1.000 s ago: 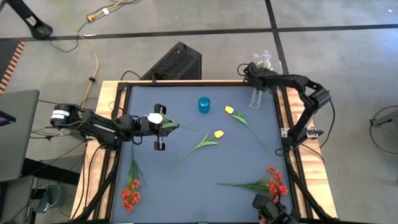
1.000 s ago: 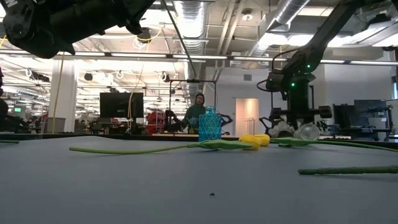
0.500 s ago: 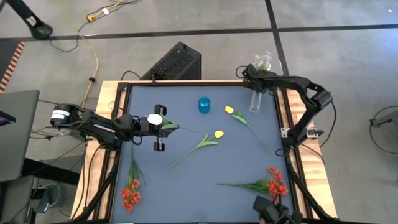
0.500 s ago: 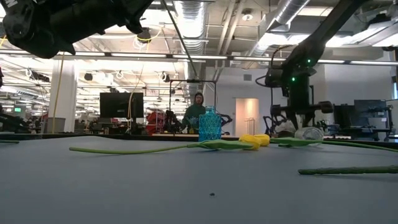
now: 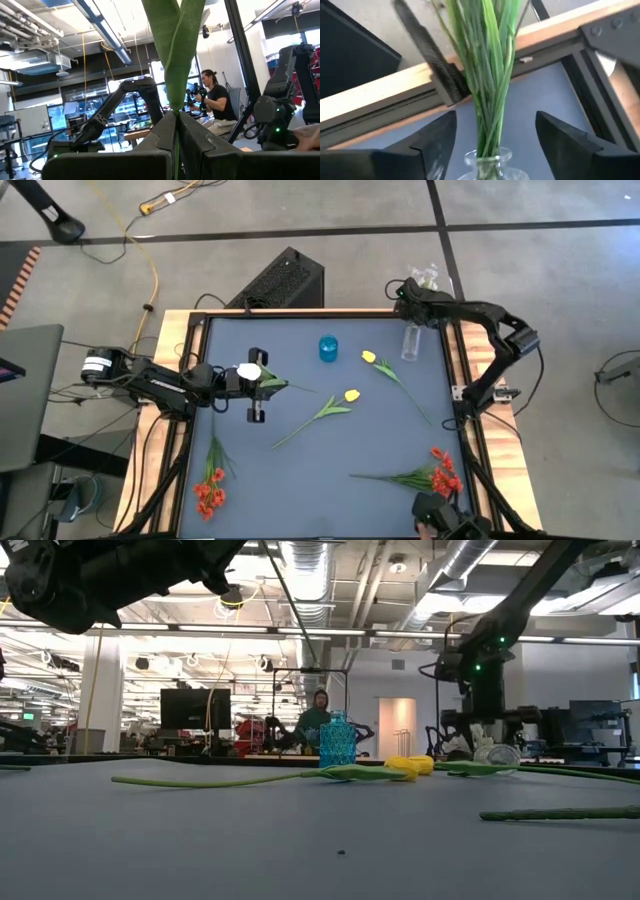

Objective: Sort flowers into vase by color
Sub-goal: Put the white flowers into the transparent vase

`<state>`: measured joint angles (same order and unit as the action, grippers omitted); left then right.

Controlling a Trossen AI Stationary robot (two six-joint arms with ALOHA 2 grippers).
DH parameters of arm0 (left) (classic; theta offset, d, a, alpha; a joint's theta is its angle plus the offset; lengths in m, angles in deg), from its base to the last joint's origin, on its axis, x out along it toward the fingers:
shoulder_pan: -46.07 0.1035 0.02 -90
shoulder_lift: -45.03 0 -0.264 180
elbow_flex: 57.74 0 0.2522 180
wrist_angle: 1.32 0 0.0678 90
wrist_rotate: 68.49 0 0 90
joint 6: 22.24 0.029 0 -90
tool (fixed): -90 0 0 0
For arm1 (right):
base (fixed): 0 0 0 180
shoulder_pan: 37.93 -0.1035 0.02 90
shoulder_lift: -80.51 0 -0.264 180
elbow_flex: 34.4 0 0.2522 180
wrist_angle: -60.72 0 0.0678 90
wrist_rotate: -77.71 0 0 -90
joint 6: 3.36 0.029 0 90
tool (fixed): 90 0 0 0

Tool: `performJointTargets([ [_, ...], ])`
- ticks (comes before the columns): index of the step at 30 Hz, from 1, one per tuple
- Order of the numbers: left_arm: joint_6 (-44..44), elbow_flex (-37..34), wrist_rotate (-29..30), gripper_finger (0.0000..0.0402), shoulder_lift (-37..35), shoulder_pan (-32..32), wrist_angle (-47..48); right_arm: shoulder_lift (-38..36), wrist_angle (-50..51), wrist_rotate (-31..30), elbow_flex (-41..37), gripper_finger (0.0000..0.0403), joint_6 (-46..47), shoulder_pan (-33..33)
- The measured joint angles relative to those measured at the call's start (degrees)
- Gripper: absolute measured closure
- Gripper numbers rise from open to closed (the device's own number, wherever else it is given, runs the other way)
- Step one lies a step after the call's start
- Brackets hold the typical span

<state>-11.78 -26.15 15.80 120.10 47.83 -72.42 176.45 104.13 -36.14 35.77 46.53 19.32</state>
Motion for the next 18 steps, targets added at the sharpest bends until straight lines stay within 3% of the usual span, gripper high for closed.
performJointTargets([
  [5, 0.0, 0.0, 0.0, 0.0401, 0.0, 0.0, 0.0, 1.0, -1.7, 1.6, 0.9, 0.009, -1.1, 1.1],
  [18, 0.2, 0.0, 0.0, 0.0401, 0.0, 0.0, 0.1, 1.2, 0.1, 2.3, 0.1, 0.0098, -0.4, -0.2],
])
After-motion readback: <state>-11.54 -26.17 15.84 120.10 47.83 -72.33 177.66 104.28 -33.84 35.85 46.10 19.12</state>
